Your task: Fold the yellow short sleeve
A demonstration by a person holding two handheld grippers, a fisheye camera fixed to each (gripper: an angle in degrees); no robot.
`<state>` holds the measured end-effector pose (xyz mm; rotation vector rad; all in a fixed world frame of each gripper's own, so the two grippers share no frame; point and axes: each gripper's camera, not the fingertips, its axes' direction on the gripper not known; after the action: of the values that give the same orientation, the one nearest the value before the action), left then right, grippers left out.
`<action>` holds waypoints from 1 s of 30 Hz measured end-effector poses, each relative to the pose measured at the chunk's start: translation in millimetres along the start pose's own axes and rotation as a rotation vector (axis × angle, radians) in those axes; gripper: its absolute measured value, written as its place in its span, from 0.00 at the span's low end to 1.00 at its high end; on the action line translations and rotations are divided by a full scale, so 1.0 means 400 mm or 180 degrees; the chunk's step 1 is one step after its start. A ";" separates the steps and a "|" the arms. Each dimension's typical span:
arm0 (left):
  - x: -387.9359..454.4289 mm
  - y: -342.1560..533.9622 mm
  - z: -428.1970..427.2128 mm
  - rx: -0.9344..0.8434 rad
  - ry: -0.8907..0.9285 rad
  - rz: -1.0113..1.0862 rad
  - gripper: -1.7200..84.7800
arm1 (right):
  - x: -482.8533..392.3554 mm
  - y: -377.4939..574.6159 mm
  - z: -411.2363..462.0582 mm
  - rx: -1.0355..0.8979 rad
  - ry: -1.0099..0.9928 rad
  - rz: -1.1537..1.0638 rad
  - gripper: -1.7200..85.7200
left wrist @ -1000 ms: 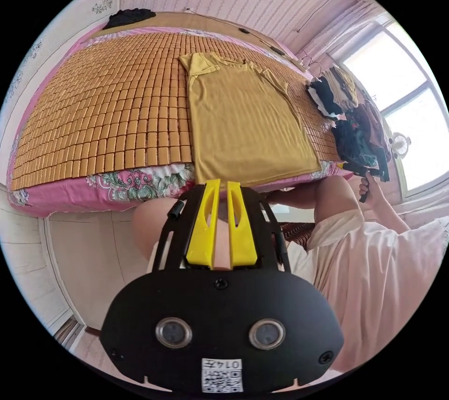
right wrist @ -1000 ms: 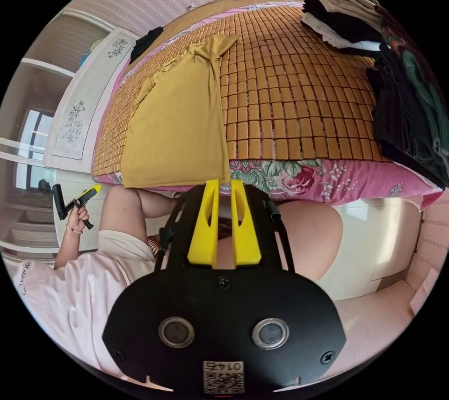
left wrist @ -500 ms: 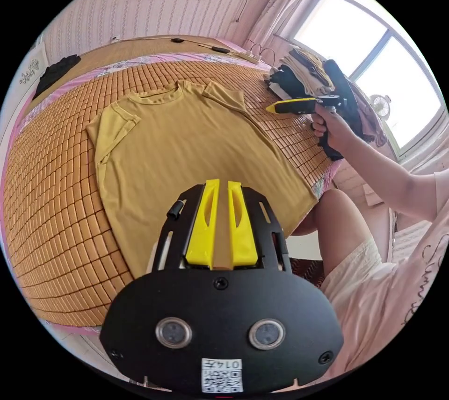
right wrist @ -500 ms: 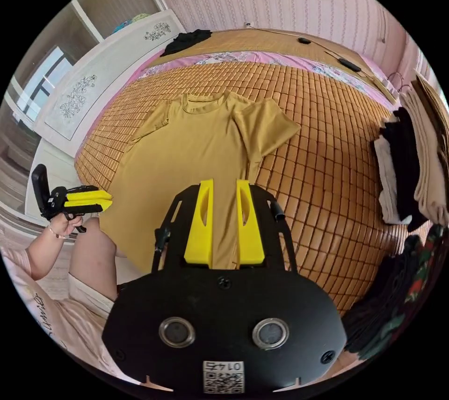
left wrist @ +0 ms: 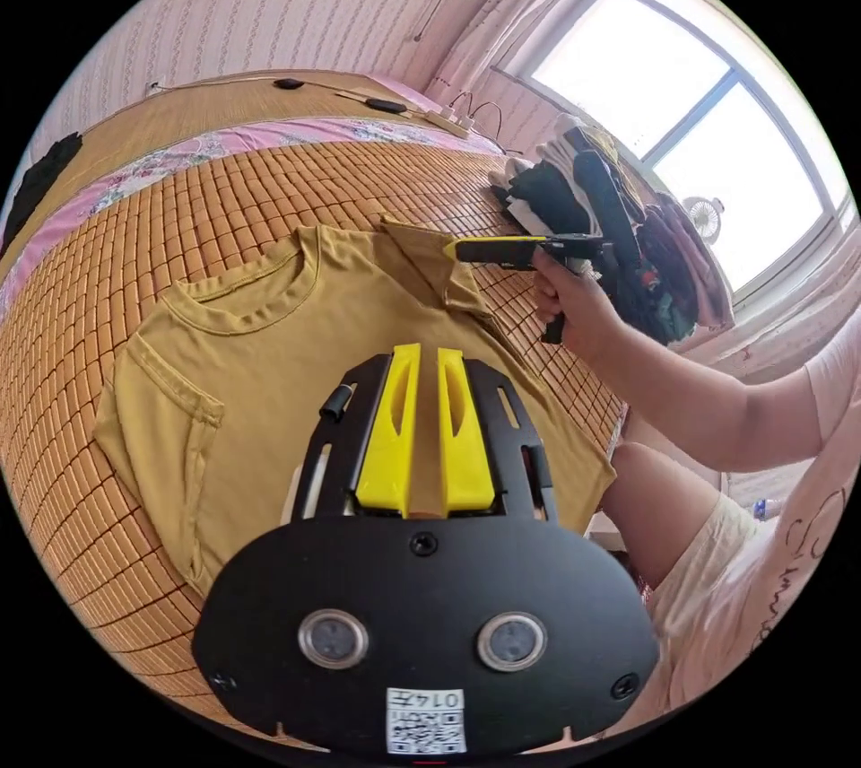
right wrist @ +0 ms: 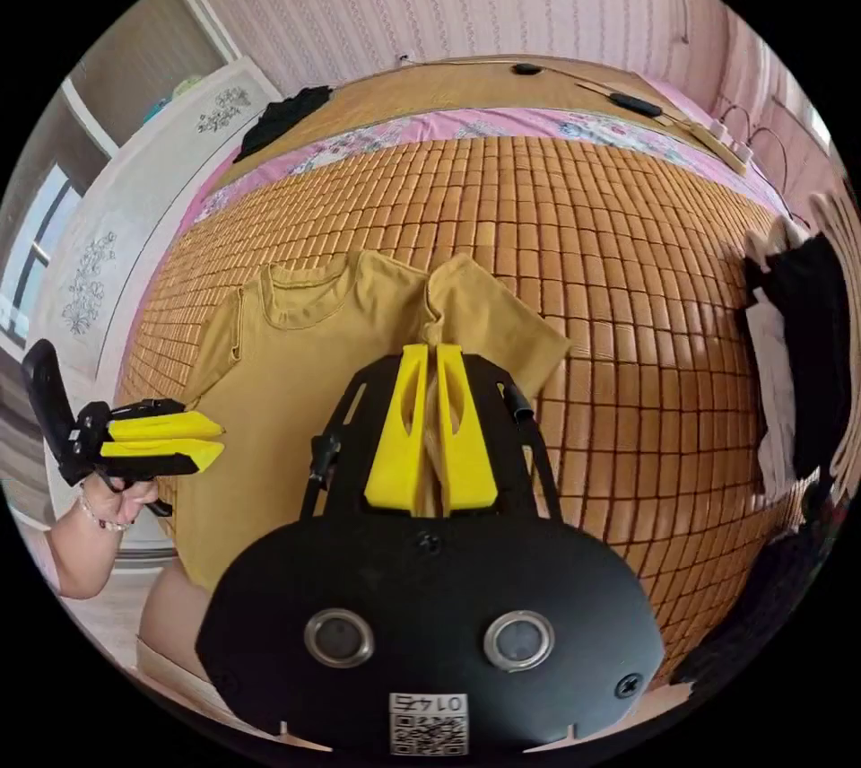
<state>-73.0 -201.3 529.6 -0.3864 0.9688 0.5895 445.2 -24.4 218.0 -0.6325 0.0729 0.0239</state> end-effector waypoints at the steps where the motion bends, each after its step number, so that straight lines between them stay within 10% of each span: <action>1: 0.006 -0.014 0.005 -0.0014 0.0019 0.0042 0.07 | 0.052 0.035 -0.052 0.0176 -0.0065 0.0297 0.03; 11: 0.204 -0.325 0.296 -0.0551 0.0218 0.0698 0.07 | 0.382 0.343 -0.135 -0.0018 0.0075 0.1786 0.09; 30: 0.463 -0.547 0.771 -0.1236 -0.0045 0.1429 0.07 | 0.432 0.239 0.041 -0.0332 0.0087 0.1330 0.02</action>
<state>344.3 -147.0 541.7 -0.5111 0.9310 1.1964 614.2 62.3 161.7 -0.7129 0.2306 0.4251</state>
